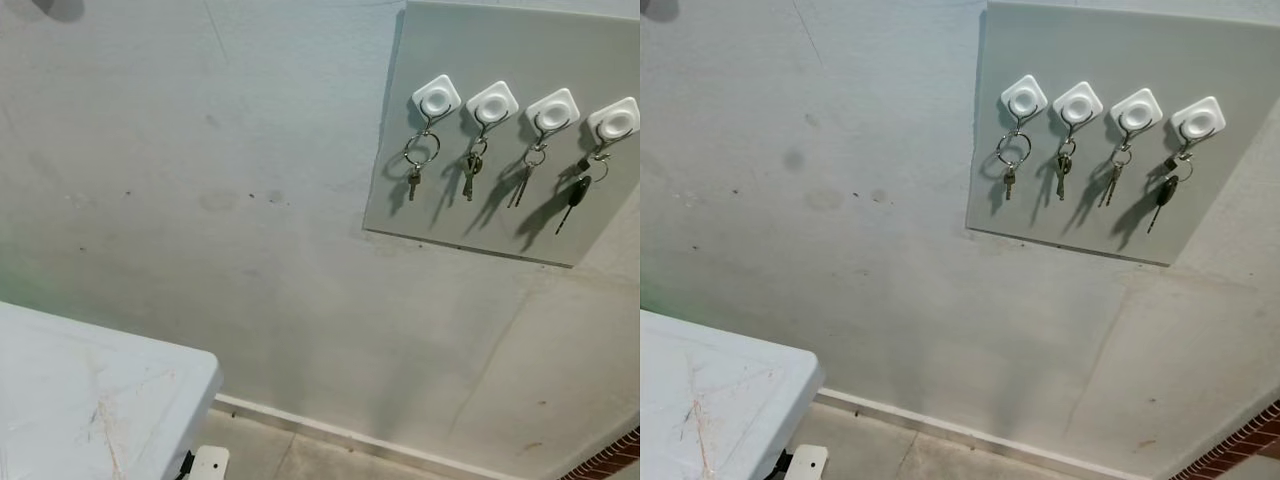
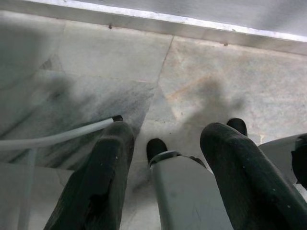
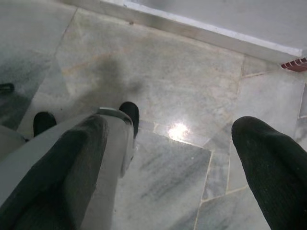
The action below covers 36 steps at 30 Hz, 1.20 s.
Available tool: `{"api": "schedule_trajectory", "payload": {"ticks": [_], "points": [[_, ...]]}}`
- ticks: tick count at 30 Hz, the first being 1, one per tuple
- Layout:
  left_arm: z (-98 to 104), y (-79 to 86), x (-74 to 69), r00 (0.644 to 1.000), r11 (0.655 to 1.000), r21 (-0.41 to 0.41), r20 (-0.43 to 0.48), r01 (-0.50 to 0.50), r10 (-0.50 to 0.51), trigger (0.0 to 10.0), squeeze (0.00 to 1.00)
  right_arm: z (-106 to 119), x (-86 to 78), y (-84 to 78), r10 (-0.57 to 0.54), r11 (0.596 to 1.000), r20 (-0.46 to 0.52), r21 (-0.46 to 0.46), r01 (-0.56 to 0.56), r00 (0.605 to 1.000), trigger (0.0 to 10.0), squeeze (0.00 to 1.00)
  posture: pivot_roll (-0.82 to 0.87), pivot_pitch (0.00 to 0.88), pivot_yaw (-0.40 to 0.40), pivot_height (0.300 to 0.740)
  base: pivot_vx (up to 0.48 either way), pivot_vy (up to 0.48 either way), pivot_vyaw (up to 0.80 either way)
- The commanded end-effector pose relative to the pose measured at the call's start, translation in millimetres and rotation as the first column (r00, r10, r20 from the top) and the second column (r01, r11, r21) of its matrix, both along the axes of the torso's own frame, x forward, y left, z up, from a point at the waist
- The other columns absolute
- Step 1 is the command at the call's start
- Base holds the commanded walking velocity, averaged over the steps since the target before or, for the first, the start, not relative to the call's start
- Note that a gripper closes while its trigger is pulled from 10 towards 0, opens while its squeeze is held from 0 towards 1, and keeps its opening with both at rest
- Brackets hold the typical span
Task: Hang keys on a hook
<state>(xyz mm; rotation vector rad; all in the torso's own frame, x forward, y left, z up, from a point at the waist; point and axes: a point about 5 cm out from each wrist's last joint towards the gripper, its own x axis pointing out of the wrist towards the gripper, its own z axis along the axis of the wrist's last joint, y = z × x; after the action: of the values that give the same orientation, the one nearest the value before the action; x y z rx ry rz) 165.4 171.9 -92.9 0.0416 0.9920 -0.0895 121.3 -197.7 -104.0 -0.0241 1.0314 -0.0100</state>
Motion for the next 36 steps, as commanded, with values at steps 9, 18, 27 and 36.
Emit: {"api": "schedule_trajectory", "payload": {"ticks": [9, 18, 27, 36], "points": [[2.6, -1.2, 6.2, 1.000, 1.000, -0.014, 0.018, -0.012, 0.012, 10.0, 0.00, -0.8, -4.7, -3.3, -0.009, 1.000, -0.008, 0.002, 0.009, 1.000, 10.0, 0.00, 0.06, 0.000, 0.015, 0.740, 0.000, -0.355, 0.00], [2.5, -2.5, 6.1, 0.999, 0.999, -0.019, 0.023, -0.037, 0.037, 10.0, 0.00, -1.2, -7.7, -6.5, -0.007, 1.000, -0.017, -0.004, 0.007, 1.000, 10.0, 0.00, 0.07, 0.000, 0.006, 0.740, 0.000, -0.069, 0.00], [3.1, -3.7, 7.7, 0.999, 0.999, -0.023, 0.027, -0.044, 0.045, 10.0, 0.00, -0.9, -7.3, -6.8, -0.009, 1.000, -0.014, -0.003, 0.009, 1.000, 10.0, 0.00, 0.06, 0.000, 0.004, 0.740, 0.000, 0.000, 0.00], [3.8, 0.4, 8.4, 0.998, 0.999, -0.022, 0.031, -0.049, 0.050, 10.0, 0.00, -1.3, -8.3, -5.9, -0.010, 1.000, -0.016, 0.001, 0.010, 1.000, 10.0, 0.00, 0.07, 0.000, 0.005, 0.740, 0.000, 0.000, 0.00]]}}
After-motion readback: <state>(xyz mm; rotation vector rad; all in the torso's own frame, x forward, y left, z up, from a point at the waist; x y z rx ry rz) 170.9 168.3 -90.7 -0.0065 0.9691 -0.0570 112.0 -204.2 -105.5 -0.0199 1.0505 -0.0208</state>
